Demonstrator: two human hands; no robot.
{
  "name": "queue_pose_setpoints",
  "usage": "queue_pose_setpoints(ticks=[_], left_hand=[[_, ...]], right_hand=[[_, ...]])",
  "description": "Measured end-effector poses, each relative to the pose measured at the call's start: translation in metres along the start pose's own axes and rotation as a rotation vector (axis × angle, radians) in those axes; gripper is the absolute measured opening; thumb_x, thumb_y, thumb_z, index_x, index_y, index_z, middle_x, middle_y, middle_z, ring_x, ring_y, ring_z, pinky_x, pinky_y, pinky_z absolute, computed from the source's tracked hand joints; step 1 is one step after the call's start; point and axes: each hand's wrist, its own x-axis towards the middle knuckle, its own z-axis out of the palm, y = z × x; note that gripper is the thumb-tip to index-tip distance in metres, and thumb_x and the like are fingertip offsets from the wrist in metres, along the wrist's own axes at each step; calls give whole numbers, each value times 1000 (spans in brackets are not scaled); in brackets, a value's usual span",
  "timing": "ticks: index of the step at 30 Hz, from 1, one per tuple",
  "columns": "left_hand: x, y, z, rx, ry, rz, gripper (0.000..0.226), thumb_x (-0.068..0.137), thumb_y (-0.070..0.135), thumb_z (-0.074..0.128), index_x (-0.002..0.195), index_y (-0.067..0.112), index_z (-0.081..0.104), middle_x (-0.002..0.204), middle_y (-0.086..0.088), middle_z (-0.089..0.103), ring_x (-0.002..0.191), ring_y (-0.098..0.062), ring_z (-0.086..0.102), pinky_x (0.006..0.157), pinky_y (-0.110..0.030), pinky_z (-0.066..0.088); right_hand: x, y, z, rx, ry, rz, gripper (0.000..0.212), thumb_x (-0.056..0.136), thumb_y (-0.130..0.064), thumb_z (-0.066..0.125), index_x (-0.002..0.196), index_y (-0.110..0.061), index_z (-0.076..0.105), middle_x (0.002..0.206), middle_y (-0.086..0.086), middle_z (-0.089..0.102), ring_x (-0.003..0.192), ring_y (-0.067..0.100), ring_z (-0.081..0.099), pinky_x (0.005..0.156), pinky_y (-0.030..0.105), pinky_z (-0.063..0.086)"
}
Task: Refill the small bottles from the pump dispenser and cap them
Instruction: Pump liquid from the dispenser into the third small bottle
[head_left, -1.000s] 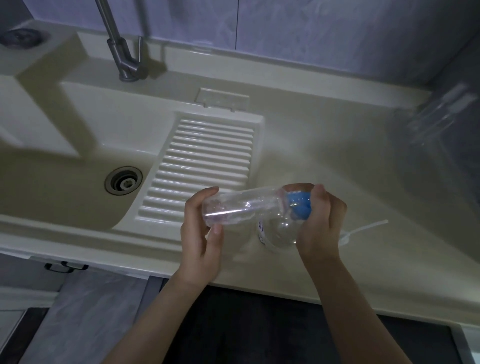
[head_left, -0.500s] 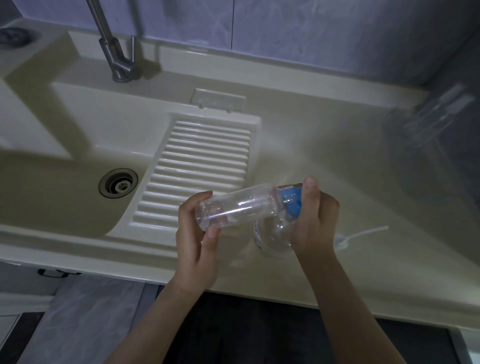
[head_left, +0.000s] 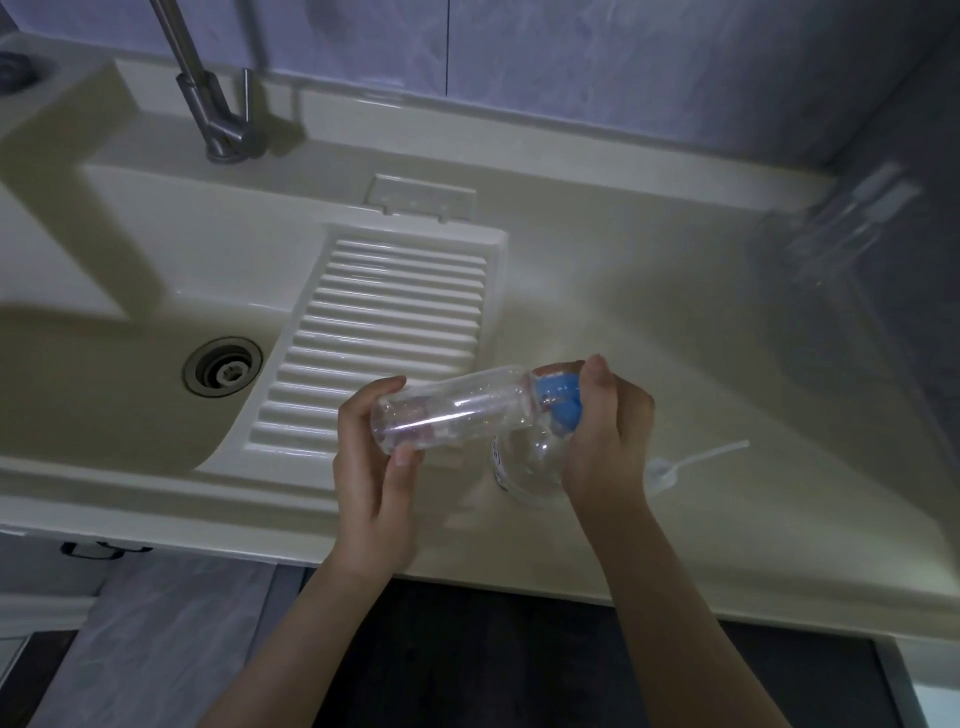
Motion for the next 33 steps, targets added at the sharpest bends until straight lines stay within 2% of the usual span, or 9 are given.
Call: queue_pose_setpoints(ticks=[4,7,9,11,15,17,24,29,33], left_hand=[[0,-2,1,5,1,22,36,91,56,45,121,37,46,93,11,51,70,-16,47,61,-32,39],[0,-4,1,-6,1,18,37,91,56,45,122,35,46,91,1,50,70,-20,45,62,-34,38],[0,-3,1,-9,1,9,38,90,57,45,122,34,46,91,-2,50,70,-19,46,63,-33,38],[0,-1,2,-5,3,8,38,90,57,45,121,34,46,92,1,51,71,-18,47,63,-33,39],[0,0,2,5,4,10,38,90,57,45,121,35,46,94,13,52,74,-15,48,63,-34,40],[0,-1,1,7,4,12,39,91,56,44,122,33,46,94,12,52,73,-16,48,63,-34,40],[2,-5,1,15,2,35,45,93,53,42,121,18,44,83,9,50,62,-15,44,58,-29,37],[2,-5,2,9,7,42,41,93,51,42,121,22,45,81,6,50,63,-15,44,59,-27,37],[2,-6,2,15,9,43,37,94,45,41,121,20,45,80,4,51,61,-15,44,58,-26,36]], right_hand=[[-2,-2,0,-26,6,-5,77,78,-60,26,57,6,58,45,-6,56,52,24,57,59,45,49],[-2,-3,-1,-49,-8,-22,78,78,-62,24,55,7,53,41,-13,51,43,6,47,55,36,41],[-3,-3,-2,-51,-16,-17,77,77,-62,25,54,7,51,39,-13,48,42,3,45,54,35,39],[-4,-5,-2,-42,-22,-6,74,77,-61,27,53,4,53,41,-13,51,45,9,47,55,39,43],[-2,-5,-2,8,-10,46,58,75,-61,29,47,-20,60,44,-6,54,51,23,54,61,45,48],[0,-4,-1,1,-13,18,53,77,-58,28,48,-31,64,47,-3,56,55,28,57,63,49,49],[1,-2,-1,-3,-25,-13,47,76,-49,30,56,-26,66,56,5,64,60,28,61,62,48,50],[-2,-2,-1,-20,-12,-10,58,78,-58,26,42,-19,48,41,-11,51,46,11,46,56,43,44],[-2,-2,-1,-25,-17,-44,54,81,-60,23,46,-38,57,44,-15,52,46,4,45,56,35,40]])
